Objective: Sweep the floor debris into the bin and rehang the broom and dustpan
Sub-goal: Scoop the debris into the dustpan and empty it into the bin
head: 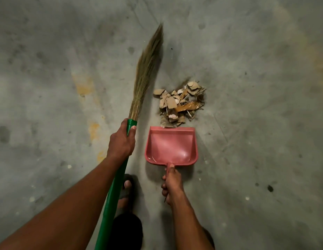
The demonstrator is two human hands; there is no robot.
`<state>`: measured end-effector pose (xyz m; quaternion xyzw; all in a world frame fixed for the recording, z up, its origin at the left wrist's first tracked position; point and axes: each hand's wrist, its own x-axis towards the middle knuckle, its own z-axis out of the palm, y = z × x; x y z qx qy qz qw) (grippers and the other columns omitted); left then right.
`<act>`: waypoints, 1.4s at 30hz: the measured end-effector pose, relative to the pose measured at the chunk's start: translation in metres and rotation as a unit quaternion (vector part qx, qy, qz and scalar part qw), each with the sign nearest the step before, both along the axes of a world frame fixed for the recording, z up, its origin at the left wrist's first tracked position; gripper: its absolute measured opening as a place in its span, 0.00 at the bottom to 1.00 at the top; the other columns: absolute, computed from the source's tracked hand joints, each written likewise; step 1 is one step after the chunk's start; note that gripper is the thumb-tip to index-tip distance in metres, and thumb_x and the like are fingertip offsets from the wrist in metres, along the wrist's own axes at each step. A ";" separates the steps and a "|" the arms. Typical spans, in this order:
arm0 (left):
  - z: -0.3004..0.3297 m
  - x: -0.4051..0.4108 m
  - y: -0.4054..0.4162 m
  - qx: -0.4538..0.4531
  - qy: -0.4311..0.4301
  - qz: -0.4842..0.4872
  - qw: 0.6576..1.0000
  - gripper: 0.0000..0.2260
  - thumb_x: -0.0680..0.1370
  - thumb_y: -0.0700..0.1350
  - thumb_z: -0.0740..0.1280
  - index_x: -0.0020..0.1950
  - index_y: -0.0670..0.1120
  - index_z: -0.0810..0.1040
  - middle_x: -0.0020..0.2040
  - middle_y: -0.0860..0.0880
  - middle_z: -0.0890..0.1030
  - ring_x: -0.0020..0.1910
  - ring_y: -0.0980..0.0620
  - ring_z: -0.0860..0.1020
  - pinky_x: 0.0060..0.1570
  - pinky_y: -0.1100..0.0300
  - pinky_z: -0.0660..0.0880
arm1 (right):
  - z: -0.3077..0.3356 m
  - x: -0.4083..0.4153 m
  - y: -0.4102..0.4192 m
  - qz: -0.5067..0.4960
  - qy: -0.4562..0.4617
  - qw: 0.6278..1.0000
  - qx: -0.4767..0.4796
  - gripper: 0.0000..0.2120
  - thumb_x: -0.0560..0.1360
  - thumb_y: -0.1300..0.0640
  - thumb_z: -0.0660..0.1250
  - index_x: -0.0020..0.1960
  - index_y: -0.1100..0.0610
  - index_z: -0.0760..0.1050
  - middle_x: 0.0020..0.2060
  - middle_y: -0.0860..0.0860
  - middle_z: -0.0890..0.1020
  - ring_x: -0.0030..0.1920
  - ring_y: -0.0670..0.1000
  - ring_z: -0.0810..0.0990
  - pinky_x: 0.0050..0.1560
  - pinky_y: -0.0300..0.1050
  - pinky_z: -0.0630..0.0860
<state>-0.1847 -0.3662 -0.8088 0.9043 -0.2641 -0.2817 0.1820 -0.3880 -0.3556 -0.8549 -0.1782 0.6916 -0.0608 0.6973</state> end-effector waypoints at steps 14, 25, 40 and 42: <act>-0.085 0.105 -0.137 0.070 -0.062 -0.200 0.975 0.23 0.87 0.56 0.56 0.82 0.56 0.60 0.64 0.38 0.80 0.55 0.36 0.79 0.46 0.50 0.72 | -0.048 0.035 -0.065 -0.077 0.072 0.992 -0.067 0.18 0.85 0.39 0.59 0.54 0.53 0.78 0.38 0.53 0.77 0.23 0.46 0.66 0.23 0.36 0.58; -0.133 0.145 -0.199 0.095 -0.061 -0.343 0.933 0.24 0.84 0.64 0.56 0.80 0.63 0.62 0.67 0.41 0.80 0.61 0.36 0.79 0.56 0.45 0.77 | -0.055 -0.018 -0.119 -0.042 0.111 0.989 -0.094 0.18 0.85 0.43 0.62 0.47 0.55 0.79 0.36 0.52 0.79 0.21 0.46 0.65 0.24 0.34 0.57; -0.117 0.101 -0.069 0.049 0.002 -0.453 0.890 0.22 0.85 0.61 0.59 0.79 0.65 0.61 0.63 0.51 0.81 0.51 0.51 0.78 0.39 0.58 0.72 | -0.016 -0.113 -0.140 0.025 0.166 0.978 -0.126 0.12 0.84 0.41 0.65 0.60 0.45 0.81 0.45 0.51 0.88 0.30 0.48 0.73 0.20 0.36 0.63; -0.107 0.089 -0.064 0.021 0.010 -0.424 0.905 0.20 0.85 0.59 0.60 0.76 0.64 0.65 0.57 0.52 0.82 0.46 0.53 0.77 0.35 0.60 0.69 | -0.020 -0.119 -0.129 0.026 0.153 0.981 -0.119 0.11 0.84 0.43 0.64 0.60 0.45 0.81 0.46 0.51 0.88 0.30 0.47 0.73 0.23 0.37 0.63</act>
